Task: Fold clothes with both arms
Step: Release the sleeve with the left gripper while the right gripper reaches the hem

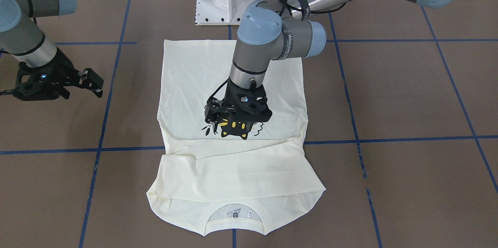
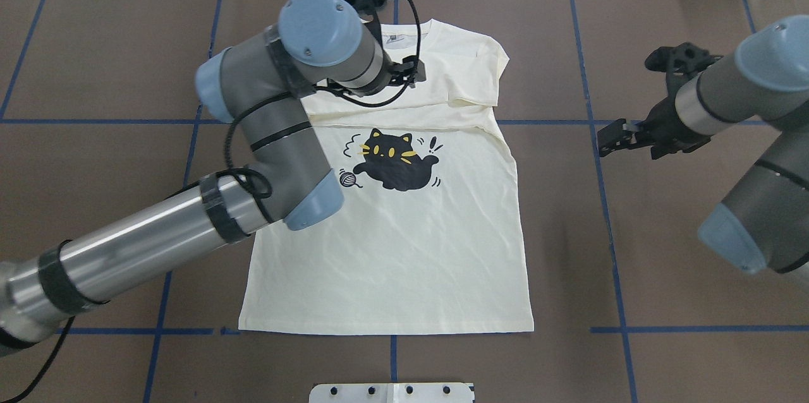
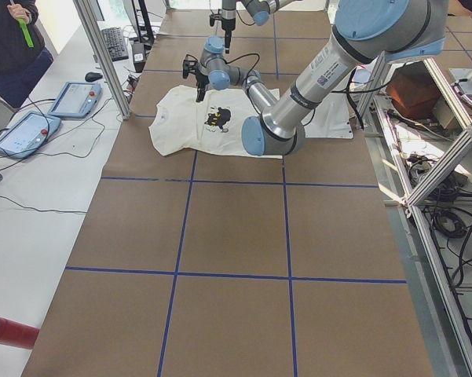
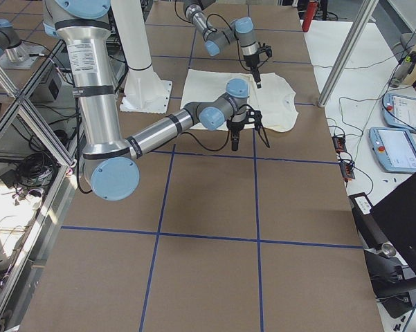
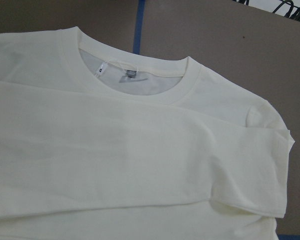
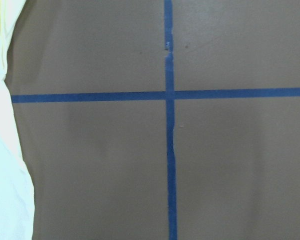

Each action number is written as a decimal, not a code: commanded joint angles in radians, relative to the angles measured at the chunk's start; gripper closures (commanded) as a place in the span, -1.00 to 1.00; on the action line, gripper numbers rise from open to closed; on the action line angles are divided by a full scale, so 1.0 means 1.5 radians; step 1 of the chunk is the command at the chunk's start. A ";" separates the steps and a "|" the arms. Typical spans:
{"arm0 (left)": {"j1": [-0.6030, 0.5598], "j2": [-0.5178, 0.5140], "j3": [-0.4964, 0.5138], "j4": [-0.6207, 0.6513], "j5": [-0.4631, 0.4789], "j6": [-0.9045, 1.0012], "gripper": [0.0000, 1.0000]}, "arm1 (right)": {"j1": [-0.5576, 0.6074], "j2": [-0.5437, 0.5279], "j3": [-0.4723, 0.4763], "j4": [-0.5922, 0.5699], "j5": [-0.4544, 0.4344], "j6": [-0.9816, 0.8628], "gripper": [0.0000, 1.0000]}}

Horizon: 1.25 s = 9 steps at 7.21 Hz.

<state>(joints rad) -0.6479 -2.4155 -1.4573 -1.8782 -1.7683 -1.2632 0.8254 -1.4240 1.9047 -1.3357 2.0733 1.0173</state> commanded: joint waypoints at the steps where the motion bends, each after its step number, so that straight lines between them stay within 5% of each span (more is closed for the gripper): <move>1: -0.026 0.140 -0.213 0.098 -0.003 0.101 -1.00 | -0.140 -0.002 0.053 0.024 -0.105 0.163 -1.00; 4: -0.044 0.169 -0.265 0.122 -0.003 0.130 -0.99 | -0.322 0.003 0.081 0.023 -0.242 0.305 -1.00; 9: -0.044 0.169 -0.272 0.122 -0.003 0.129 -0.99 | -0.400 -0.004 0.077 0.017 -0.245 0.351 -0.98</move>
<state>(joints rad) -0.7132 -2.1615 -1.8631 -1.6951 -1.7728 -1.0680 0.2492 -1.4280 2.0241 -1.3063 1.7053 1.5319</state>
